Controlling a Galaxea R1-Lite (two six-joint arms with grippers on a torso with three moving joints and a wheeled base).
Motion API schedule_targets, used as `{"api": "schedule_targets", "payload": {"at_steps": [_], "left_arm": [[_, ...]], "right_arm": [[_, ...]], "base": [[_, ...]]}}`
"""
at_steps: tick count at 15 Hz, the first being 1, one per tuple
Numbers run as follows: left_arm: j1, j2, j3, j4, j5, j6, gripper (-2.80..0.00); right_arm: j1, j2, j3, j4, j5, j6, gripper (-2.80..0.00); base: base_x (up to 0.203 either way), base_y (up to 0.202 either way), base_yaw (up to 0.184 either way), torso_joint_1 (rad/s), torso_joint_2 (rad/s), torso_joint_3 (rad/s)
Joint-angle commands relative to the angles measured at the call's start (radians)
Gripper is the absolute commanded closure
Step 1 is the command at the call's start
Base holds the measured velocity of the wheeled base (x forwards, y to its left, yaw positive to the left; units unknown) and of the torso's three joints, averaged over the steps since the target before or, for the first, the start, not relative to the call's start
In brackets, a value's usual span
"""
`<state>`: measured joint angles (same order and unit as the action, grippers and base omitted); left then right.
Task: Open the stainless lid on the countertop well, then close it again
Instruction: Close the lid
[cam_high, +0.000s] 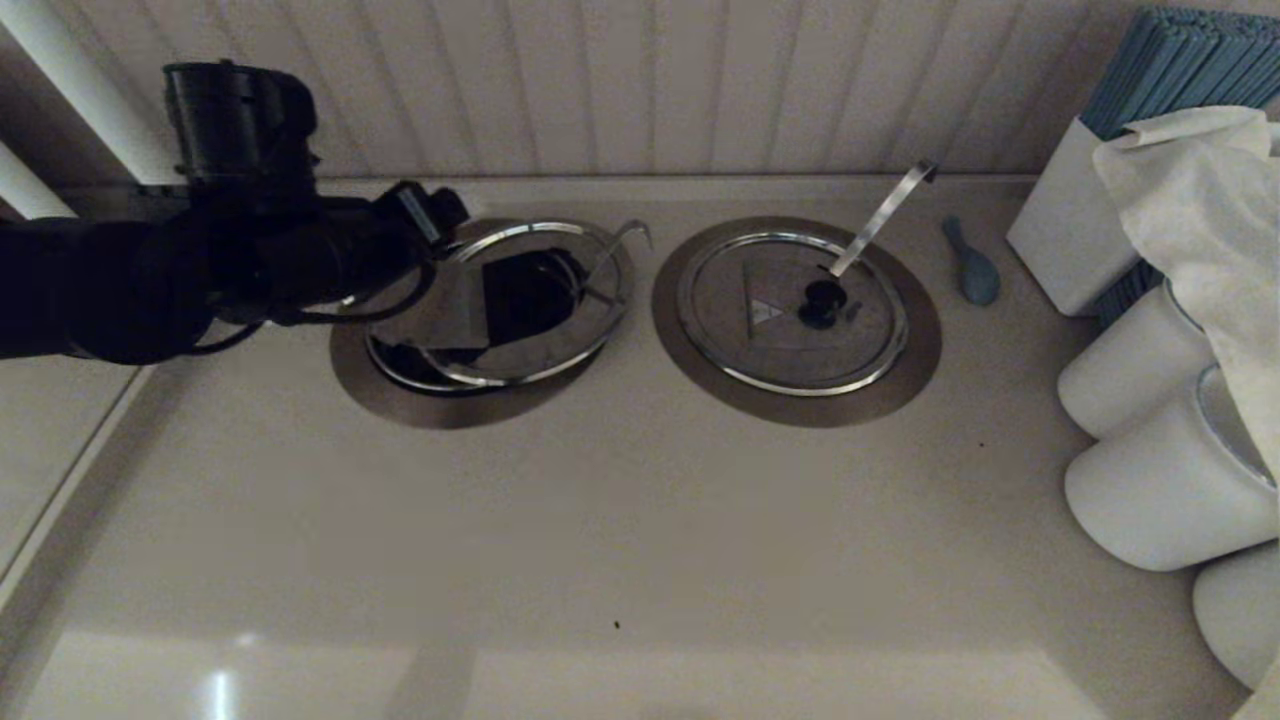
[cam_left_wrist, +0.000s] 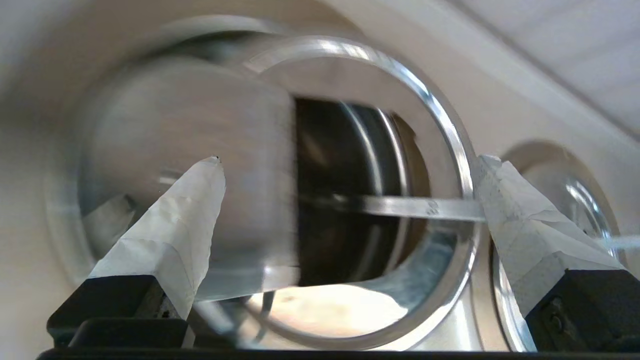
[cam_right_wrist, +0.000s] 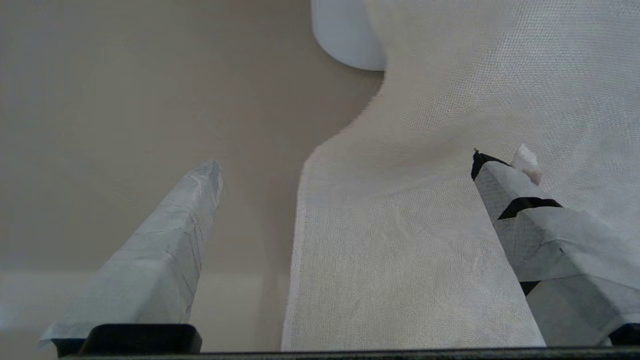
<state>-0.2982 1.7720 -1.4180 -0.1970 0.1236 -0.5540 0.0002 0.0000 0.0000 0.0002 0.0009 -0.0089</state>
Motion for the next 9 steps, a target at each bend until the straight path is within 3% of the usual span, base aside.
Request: {"api": "schedule_targets", "payload": {"at_steps": [1, 5, 9], "left_arm": [[-0.038, 0.098, -0.034, -0.002, 0.002, -0.008, -2.80], [-0.084, 0.248, -0.112, -0.003, 0.006, -0.022, -2.80], [-0.082, 0.277, -0.118, -0.004, 0.016, -0.028, -2.80]], "right_arm": [[0.000, 0.000, 0.000, 0.000, 0.001, 0.000, -2.80], [0.001, 0.000, 0.000, 0.000, 0.001, 0.000, -2.80], [0.001, 0.000, 0.000, 0.000, 0.001, 0.000, -2.80]], "base": [[0.000, 0.000, 0.000, 0.000, 0.00, 0.000], [0.000, 0.000, 0.000, 0.000, 0.00, 0.000], [0.000, 0.000, 0.000, 0.000, 0.00, 0.000]]}}
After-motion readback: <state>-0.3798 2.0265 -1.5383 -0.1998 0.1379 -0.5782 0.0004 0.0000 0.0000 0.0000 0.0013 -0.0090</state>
